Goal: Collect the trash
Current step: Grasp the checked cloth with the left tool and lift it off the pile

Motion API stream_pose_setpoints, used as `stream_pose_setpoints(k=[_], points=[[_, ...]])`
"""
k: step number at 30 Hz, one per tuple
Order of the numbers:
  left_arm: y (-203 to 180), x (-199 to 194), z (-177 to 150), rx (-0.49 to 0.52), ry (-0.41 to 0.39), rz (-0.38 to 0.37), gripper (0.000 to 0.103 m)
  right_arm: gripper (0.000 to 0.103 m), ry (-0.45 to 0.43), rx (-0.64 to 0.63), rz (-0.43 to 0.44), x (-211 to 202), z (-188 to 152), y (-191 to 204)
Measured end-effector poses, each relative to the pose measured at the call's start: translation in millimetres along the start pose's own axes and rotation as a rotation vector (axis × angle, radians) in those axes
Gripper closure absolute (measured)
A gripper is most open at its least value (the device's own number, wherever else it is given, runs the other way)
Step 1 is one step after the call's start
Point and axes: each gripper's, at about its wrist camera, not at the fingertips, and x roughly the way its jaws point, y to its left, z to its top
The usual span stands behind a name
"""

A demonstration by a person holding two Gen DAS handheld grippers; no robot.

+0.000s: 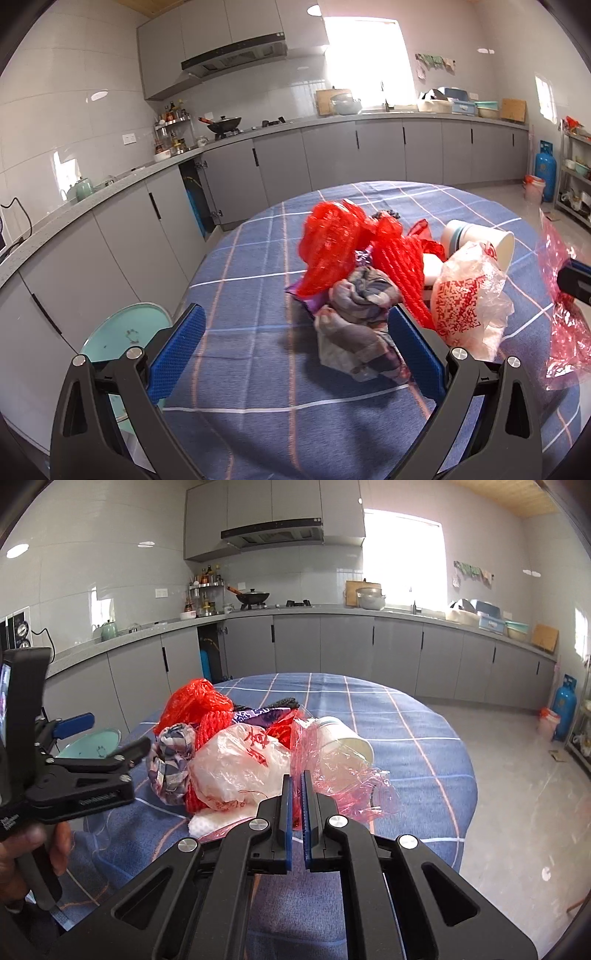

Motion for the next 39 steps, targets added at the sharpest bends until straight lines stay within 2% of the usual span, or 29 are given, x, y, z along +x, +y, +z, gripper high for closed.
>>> stream_pose_setpoints(k=[3,6,8,10,13,22,30,39], points=[[-6,10,-2,0.012,0.026,-0.016,0.02,0.098,0.0,-0.002,-0.002,5,-1,0],[-11,20,-6,0.012,0.062,-0.057,0.038,0.098,0.004,-0.002,0.007,9,-4,1],[-14,23,-9,0.017,0.082,-0.102,0.07,0.098,0.002,-0.006,0.011,9,-4,4],[-17,22,-10,0.03,0.078,-0.128,0.086,0.098,-0.006,-0.014,0.011,8,-4,6],[-14,17,-10,0.036,0.063,-0.143,0.094,0.098,-0.016,-0.013,0.011,6,-3,5],[19,-33,8,-0.01,-0.06,-0.144,0.095,0.098,-0.045,-0.023,0.021,-2,4,11],[44,-51,15,-0.029,-0.107,-0.098,0.095,0.098,-0.083,-0.037,0.048,-12,15,19],[75,-55,12,-0.072,-0.105,-0.033,0.095,0.098,-0.093,-0.068,0.113,-11,26,40]])
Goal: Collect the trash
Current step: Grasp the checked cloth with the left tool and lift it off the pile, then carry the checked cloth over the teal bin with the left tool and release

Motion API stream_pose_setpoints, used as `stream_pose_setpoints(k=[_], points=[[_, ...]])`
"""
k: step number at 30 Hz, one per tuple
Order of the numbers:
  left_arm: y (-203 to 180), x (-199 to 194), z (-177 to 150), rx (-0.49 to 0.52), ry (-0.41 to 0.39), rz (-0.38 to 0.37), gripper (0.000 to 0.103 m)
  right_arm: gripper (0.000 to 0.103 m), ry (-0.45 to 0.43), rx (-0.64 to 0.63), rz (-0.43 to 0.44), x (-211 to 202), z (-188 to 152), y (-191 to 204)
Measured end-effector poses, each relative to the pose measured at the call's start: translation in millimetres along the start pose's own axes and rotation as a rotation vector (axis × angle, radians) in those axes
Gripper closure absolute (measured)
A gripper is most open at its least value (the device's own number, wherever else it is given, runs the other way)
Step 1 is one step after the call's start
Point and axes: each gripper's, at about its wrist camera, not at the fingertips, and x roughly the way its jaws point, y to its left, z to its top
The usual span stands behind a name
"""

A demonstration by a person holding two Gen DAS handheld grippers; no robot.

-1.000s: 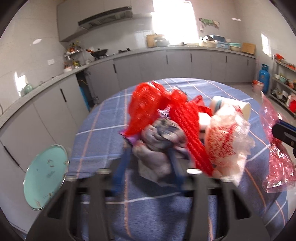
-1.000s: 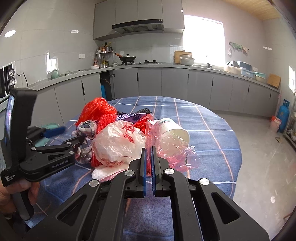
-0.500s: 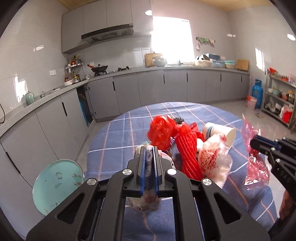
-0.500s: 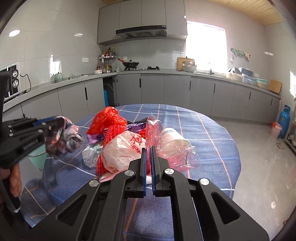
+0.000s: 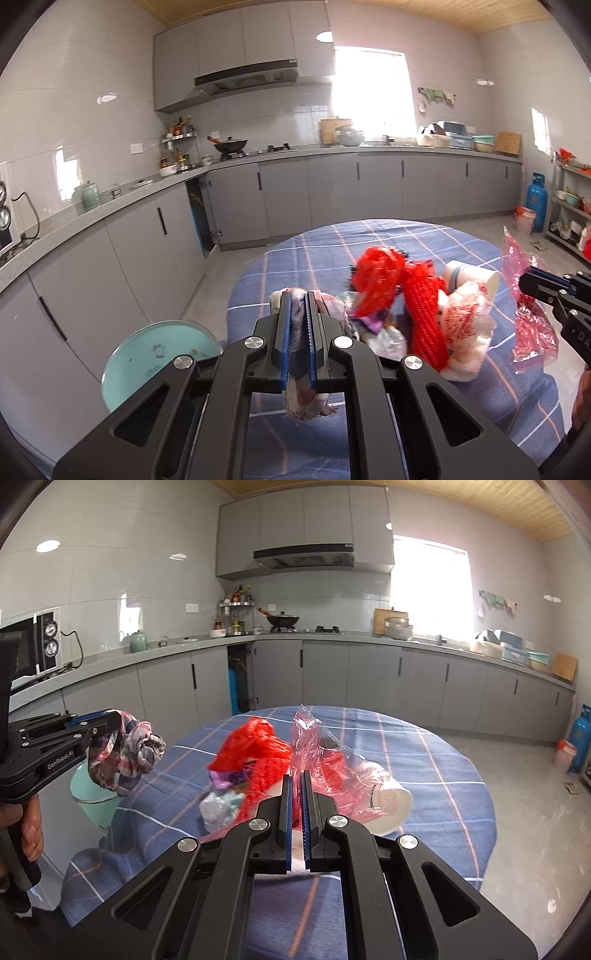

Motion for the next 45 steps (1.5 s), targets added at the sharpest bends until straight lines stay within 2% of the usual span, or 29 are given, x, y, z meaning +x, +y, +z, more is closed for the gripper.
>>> stream_pose_setpoints(k=[17,33,45], points=[[57,-10,-3,-0.054,-0.007,0.114,0.095,0.098,-0.042,-0.05,0.108,23,27,53],[107,-7,-12,-0.086,0.019,0.223,0.095,0.098,-0.033,-0.068,0.214,51,43,85],[150,1,-26,-0.125,0.057,0.309,0.095,0.098,-0.022,-0.101,0.289,76,54,122]])
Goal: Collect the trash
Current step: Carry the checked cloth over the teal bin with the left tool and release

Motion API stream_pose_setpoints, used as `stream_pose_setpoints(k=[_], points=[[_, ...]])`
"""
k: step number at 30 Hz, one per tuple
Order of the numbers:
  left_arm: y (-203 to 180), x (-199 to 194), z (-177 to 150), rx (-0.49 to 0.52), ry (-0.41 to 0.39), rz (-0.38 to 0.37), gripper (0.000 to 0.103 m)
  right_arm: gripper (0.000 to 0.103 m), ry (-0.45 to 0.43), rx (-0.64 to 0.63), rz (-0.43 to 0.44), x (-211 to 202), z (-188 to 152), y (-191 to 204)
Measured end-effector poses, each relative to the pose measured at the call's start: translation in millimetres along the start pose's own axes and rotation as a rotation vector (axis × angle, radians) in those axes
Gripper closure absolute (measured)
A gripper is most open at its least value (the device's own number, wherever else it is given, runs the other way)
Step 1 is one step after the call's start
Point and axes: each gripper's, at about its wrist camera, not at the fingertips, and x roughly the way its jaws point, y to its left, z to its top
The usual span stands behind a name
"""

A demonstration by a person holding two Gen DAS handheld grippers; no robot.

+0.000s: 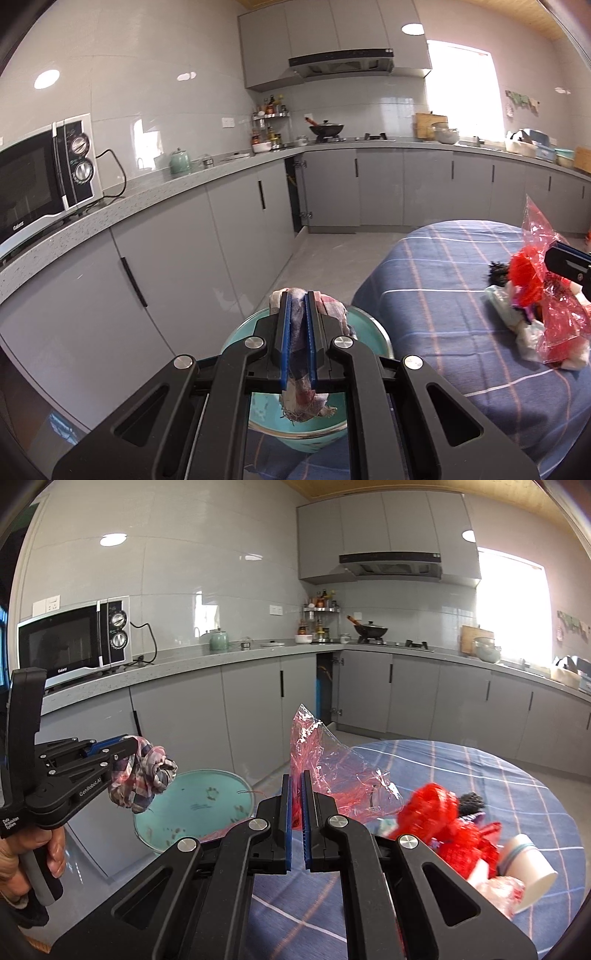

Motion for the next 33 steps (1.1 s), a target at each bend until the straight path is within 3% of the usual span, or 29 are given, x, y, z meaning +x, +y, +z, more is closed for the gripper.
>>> stream_pose_setpoints(k=[19,33], points=[[50,39,-11,-0.032,0.051,0.087,0.095,0.098,0.037,-0.015,0.085,64,9,37],[60,67,-20,-0.042,0.103,0.105,0.095,0.098,0.089,-0.019,0.141,106,6,55]])
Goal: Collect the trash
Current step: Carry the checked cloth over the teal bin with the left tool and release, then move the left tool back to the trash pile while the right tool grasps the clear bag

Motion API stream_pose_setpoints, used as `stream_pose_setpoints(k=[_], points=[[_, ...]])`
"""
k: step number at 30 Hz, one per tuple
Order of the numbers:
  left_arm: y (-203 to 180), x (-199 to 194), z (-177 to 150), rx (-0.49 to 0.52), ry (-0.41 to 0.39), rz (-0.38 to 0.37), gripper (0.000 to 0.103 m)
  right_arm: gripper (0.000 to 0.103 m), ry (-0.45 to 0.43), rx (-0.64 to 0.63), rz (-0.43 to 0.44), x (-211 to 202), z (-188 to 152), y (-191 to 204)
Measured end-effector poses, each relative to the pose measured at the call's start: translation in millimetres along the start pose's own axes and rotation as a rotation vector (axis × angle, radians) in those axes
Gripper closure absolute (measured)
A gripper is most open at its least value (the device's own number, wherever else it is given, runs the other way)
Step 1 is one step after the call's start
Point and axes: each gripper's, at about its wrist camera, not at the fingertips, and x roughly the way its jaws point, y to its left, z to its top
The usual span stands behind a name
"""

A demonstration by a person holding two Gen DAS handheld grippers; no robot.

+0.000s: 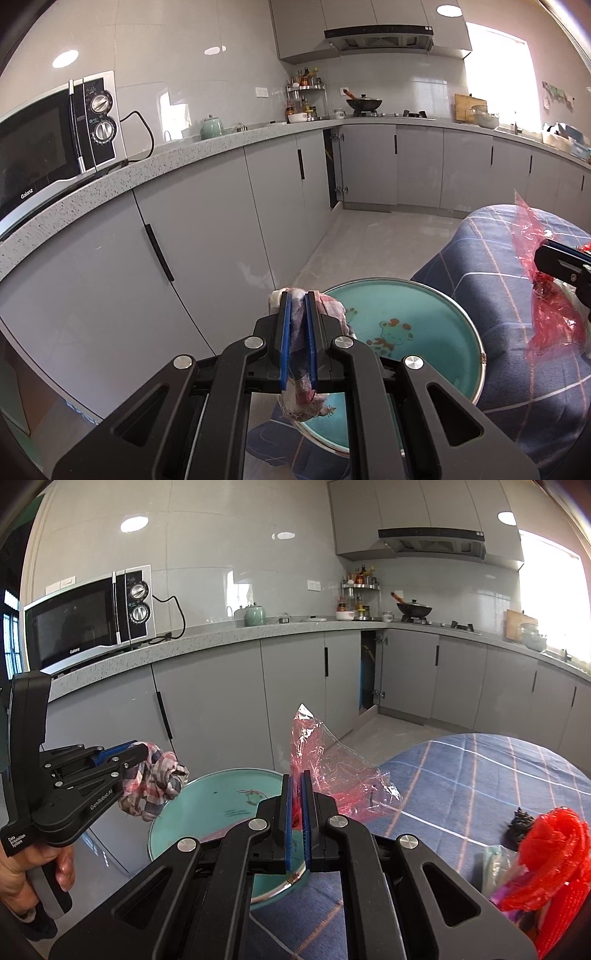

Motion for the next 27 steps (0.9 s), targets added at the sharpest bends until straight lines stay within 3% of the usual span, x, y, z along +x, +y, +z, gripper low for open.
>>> stream_pose_setpoints(k=[15,18,19,20,22,25,27], points=[[-10,9,2,0.015,0.015,-0.003,0.09,0.097,0.021,-0.002,0.038,22,-1,5],[-10,10,0,0.015,0.012,0.01,0.07,0.09,0.022,-0.013,0.045,27,-2,8],[-9,10,0,0.011,0.008,0.021,0.055,0.083,0.028,-0.019,0.05,30,-3,9],[-9,10,0,0.008,0.004,0.029,0.05,0.083,0.033,-0.023,0.05,32,-4,9],[-7,11,-1,0.005,0.01,0.032,0.05,0.081,0.041,-0.025,0.042,38,-7,9],[-4,12,-4,-0.006,0.01,0.048,0.039,0.075,0.048,-0.007,0.036,42,-10,5],[-2,11,-5,-0.011,0.013,0.047,0.039,0.074,0.051,0.004,0.031,41,-12,1]])
